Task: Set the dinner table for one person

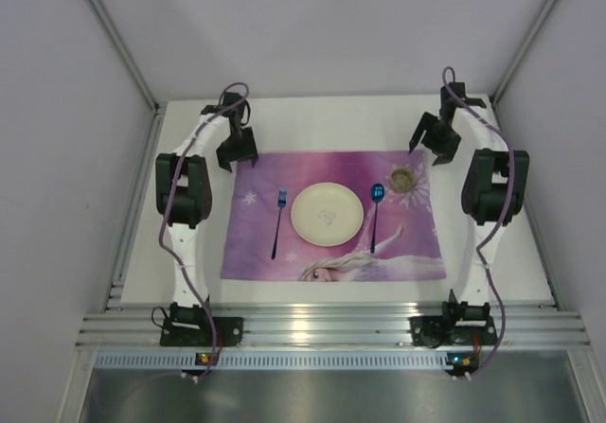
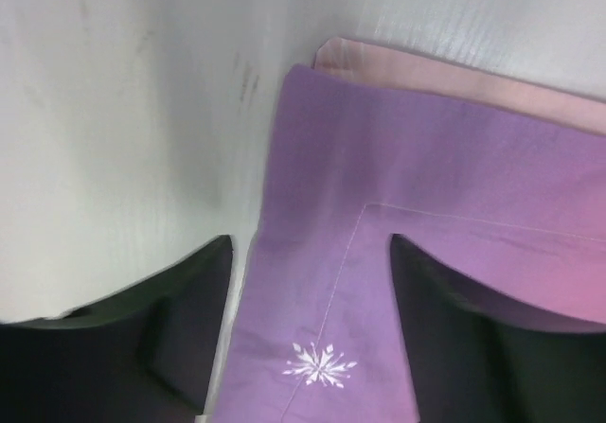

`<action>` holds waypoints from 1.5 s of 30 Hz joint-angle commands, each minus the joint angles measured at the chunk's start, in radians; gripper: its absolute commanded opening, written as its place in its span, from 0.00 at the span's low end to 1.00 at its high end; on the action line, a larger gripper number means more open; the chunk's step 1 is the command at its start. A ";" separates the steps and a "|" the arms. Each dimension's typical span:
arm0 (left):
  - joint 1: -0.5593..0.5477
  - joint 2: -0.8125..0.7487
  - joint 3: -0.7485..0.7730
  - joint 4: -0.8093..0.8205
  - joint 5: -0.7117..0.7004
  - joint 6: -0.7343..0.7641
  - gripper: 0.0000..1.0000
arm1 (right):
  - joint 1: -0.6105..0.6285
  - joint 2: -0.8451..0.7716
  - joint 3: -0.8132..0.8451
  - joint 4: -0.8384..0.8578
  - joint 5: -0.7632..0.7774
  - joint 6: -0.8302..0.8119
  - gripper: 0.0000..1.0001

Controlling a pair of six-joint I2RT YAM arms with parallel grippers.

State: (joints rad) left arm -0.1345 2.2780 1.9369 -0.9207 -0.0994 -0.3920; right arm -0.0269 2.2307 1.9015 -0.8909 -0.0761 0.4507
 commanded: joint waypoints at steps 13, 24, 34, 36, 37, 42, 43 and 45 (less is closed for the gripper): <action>0.010 -0.768 -0.692 0.498 -0.562 -0.028 0.99 | 0.097 -0.897 -0.507 0.144 0.030 0.026 0.94; 0.013 -1.005 -1.343 1.270 -0.411 0.237 0.99 | 0.197 -1.358 -0.860 0.250 -0.068 0.063 1.00; 0.036 -0.718 -1.480 1.764 -0.189 0.355 0.98 | 0.194 -1.418 -0.846 0.218 -0.057 0.022 1.00; 0.047 -0.693 -1.475 1.795 -0.160 0.358 0.99 | 0.197 -1.425 -0.858 0.221 -0.013 0.016 1.00; 0.059 -0.706 -1.481 1.763 -0.126 0.340 0.99 | 0.196 -1.428 -0.867 0.224 0.004 0.013 1.00; 0.078 -0.692 -1.638 2.107 -0.042 0.371 0.99 | 0.197 -1.459 -1.016 0.367 0.158 0.049 1.00; 0.078 -0.701 -1.618 1.996 -0.066 0.357 0.98 | 0.199 -1.471 -1.047 0.412 0.176 0.045 1.00; 0.079 -0.706 -1.628 2.017 -0.069 0.350 0.98 | 0.202 -1.487 -1.142 0.563 0.232 0.026 1.00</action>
State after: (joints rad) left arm -0.0566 1.5795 0.3115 0.9375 -0.2016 -0.0486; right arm 0.1619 0.7704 0.8383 -0.5594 0.0284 0.4908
